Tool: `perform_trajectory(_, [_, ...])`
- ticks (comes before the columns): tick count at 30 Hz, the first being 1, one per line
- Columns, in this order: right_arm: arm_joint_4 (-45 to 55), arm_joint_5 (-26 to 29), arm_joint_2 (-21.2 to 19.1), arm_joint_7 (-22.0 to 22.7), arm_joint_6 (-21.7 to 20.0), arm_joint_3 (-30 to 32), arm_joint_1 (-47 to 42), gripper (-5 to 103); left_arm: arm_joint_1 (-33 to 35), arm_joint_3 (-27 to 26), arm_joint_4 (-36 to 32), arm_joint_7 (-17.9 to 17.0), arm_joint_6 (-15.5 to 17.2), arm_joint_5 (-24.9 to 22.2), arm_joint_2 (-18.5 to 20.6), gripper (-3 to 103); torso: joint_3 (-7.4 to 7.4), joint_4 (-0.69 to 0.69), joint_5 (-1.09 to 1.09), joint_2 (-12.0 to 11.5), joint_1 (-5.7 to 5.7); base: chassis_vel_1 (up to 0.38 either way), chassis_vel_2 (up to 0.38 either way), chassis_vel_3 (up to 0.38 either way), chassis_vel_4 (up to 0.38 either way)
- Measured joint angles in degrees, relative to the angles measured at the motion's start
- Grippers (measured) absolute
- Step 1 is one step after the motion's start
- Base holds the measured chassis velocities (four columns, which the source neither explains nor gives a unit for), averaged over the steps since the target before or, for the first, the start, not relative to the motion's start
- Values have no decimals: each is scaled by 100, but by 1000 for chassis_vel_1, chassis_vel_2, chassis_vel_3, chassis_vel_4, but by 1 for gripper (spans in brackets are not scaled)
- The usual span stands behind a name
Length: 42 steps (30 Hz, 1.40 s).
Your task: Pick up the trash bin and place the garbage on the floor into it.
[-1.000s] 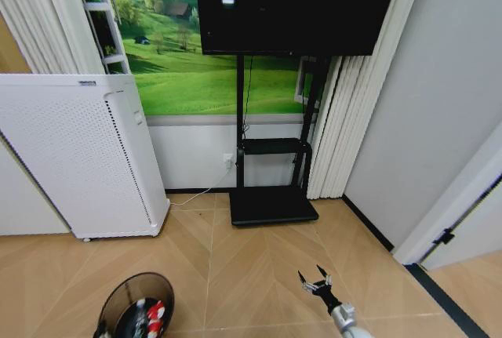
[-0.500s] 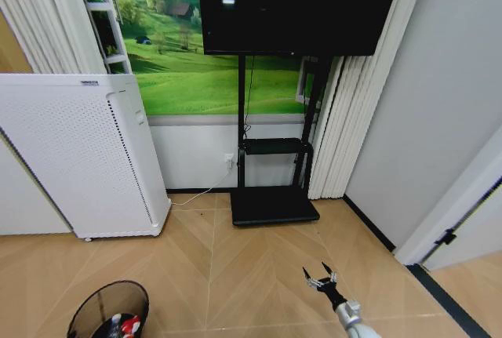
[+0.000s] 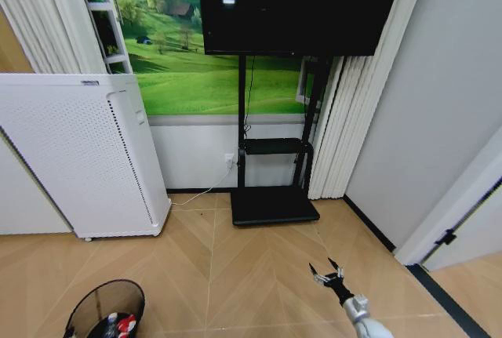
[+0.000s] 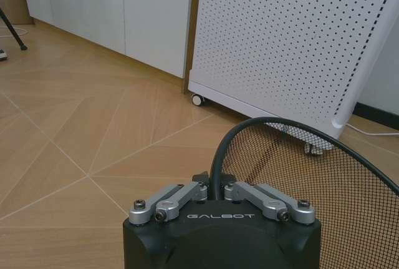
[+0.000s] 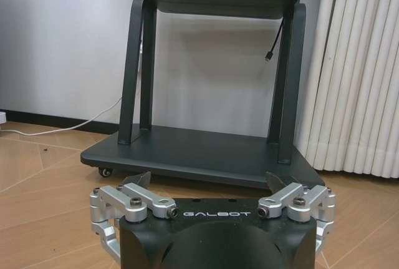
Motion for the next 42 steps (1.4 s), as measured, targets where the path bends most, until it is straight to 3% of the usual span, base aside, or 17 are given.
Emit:
perform_trajectory(5, [-8,1,-29,-2,-24,-30,33,100,19,31,17,50,36,48,-6,3,0,0,2,0,0,0,0,0,0])
perform_trajectory(7, [-24,3,-47,-2,-35,-40,56,100,36,39,28,74,39,80,-9,18,0,0,1,0,0,0,0,0,0])
perform_trajectory(9, [-32,5,-55,-2,-40,-44,68,100,43,41,31,81,39,93,-13,18,0,0,1,0,0,0,0,0,0])
perform_trajectory(10, [-53,24,-87,-2,-58,-64,114,100,66,41,34,105,37,127,-26,29,0,0,3,0,0,0,0,0,0])
perform_trajectory(14, [-62,91,-145,3,-86,-106,186,100,146,45,29,226,47,317,-85,34,0,1,0,0,0,0,0,0,0])
perform_trajectory(15, [-57,114,-158,4,-98,-114,201,100,178,45,15,231,84,357,-102,45,0,0,1,0,0,0,0,0,0])
perform_trajectory(16, [-57,119,-162,5,-101,-117,207,100,201,45,0,234,114,382,-108,45,0,0,0,0,0,0,0,0,0])
perform_trajectory(17, [-57,122,-167,6,-103,-119,212,100,234,46,-26,234,167,400,-115,56,0,0,0,0,0,0,0,0,0])
perform_trajectory(18, [-57,122,-167,6,-103,-119,212,100,234,46,-26,234,167,400,-115,56,0,0,0,0,0,0,0,0,0])
perform_trajectory(19, [-57,123,-170,6,-105,-119,215,100,266,48,-49,234,211,417,-123,56,0,0,1,0,0,0,0,0,0])
perform_trajectory(25, [-102,127,-233,14,-124,-151,274,100,785,25,-444,217,875,525,-292,84,0,0,1,0,0,0,0,0,0])
perform_trajectory(27, [-102,127,-247,15,-134,-158,285,100,882,5,-514,202,952,550,-317,84,0,1,0,0,0,0,0,0,0])
perform_trajectory(30, [-134,158,-288,23,-179,-224,367,100,1288,-91,-876,159,1104,591,-369,98,0,1,-1,0,0,0,0,0,0])
perform_trajectory(39, [-213,185,-225,24,-196,-379,497,100,1822,-416,-1783,-15,1139,426,-388,100,0,0,0,0,0,0,0,0,0])
perform_trajectory(41, [-229,194,-33,15,-194,-453,529,100,2083,-756,-2545,-128,1139,229,-430,100,0,2,1,0,0,0,0,0,0])
perform_trajectory(42, [-225,200,-5,6,-182,-454,524,100,2066,-851,-2753,-127,959,184,-438,100,0,2,1,0,-1,0,0,0,0])
